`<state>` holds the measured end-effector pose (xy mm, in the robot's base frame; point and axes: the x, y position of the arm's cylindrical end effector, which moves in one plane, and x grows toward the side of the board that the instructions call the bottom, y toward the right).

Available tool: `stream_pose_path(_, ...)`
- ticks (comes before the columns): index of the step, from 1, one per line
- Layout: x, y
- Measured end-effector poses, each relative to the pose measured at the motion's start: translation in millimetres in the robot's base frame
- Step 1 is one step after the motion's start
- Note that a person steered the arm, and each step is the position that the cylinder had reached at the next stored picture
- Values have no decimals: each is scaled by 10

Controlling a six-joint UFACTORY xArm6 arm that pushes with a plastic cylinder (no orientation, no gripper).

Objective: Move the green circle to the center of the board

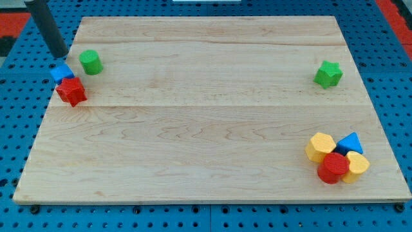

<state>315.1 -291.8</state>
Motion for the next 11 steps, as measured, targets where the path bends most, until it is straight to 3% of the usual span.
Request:
stream_pose_path(2,229,1026)
stream_pose_path(4,252,687)
stream_pose_path(5,445,822)
stream_pose_path(7,660,2400)
stream_pose_path(9,570,2114)
stream_pose_path(10,335,2218)
stream_pose_path(11,327,2756)
